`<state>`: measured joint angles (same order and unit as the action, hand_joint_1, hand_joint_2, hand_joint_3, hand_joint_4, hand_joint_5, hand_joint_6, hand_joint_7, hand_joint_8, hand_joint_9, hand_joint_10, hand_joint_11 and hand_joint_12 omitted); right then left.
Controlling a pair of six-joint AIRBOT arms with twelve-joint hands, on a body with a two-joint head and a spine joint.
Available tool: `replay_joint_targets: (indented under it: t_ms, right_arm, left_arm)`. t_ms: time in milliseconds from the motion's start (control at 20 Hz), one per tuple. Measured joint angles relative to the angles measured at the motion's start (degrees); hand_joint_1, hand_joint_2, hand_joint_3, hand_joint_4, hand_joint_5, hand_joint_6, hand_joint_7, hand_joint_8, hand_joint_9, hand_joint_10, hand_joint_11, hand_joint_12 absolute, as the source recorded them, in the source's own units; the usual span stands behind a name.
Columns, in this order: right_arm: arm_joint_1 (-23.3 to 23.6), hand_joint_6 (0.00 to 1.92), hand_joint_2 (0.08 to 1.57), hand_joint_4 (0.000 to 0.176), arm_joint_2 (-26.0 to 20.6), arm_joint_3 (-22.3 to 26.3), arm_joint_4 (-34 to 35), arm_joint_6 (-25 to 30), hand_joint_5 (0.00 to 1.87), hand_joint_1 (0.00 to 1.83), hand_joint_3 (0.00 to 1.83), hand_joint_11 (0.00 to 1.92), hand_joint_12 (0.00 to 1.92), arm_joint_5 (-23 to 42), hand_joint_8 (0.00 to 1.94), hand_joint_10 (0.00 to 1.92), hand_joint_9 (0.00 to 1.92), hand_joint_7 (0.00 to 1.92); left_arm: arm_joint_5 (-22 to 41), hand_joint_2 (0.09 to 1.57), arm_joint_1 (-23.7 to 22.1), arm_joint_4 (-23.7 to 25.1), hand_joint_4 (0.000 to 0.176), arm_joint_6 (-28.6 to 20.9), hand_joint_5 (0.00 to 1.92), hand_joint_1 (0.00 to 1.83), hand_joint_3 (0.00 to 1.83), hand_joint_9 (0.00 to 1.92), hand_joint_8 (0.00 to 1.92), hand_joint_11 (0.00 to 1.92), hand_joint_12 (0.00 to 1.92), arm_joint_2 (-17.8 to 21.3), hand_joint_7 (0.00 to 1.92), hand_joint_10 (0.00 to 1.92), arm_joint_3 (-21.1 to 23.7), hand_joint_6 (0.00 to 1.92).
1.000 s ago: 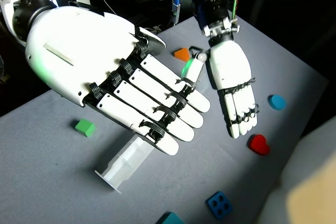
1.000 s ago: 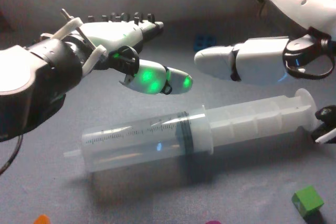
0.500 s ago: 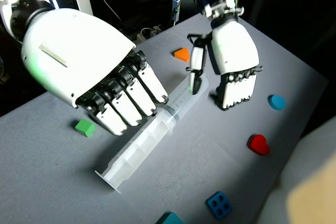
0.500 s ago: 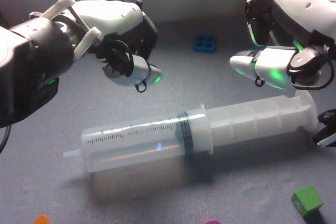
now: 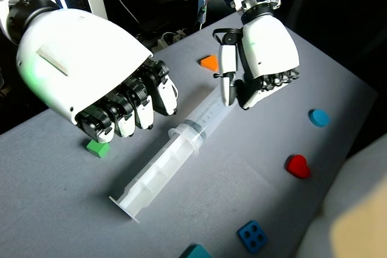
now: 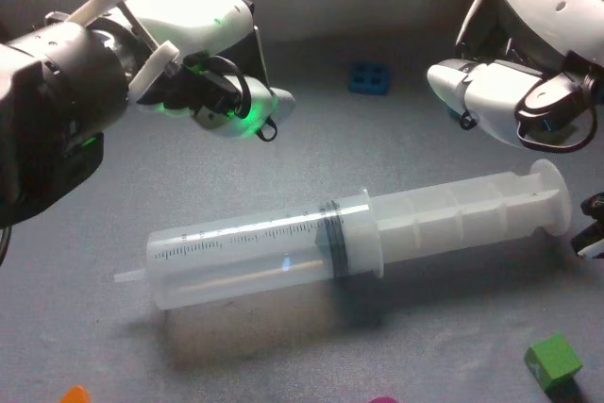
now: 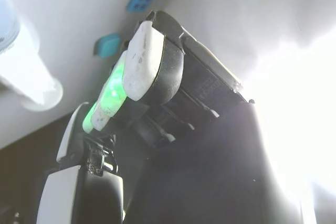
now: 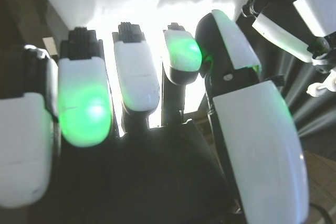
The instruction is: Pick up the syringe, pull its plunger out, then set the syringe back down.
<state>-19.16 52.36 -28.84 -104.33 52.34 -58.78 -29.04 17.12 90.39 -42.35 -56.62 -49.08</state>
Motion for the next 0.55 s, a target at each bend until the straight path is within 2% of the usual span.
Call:
replay_joint_targets:
  t_ms: [200,400,550]
  right_arm:
    - [0.04,1.92,1.41,0.176,-0.02,0.00,-0.20,0.33,1.24,0.62,0.00,1.81,1.92,0.15,1.94,1.92,1.64,1.47]
    - [-1.90,1.92,1.41,0.176,-0.02,-0.83,-8.57,4.74,1.24,0.62,0.00,1.81,1.92,1.49,1.94,1.92,1.64,1.48]
    - [-2.14,1.92,1.42,0.176,-0.50,-1.77,-10.16,6.67,1.24,0.62,0.00,1.81,1.92,3.91,1.94,1.92,1.64,1.48]
  left_arm:
    - [0.24,1.44,-0.61,-0.81,0.000,0.02,1.27,0.48,0.00,1.49,1.92,1.51,1.92,0.00,1.44,1.92,0.35,1.92]
    - [0.09,1.44,-1.44,-0.70,0.000,0.07,1.28,0.46,0.00,1.49,1.92,1.51,1.92,0.48,1.44,1.92,0.70,1.92]
    - [-0.02,1.45,-1.42,-1.42,0.004,0.09,1.29,0.46,0.00,1.50,1.92,1.52,1.92,0.90,1.45,1.92,1.18,1.92]
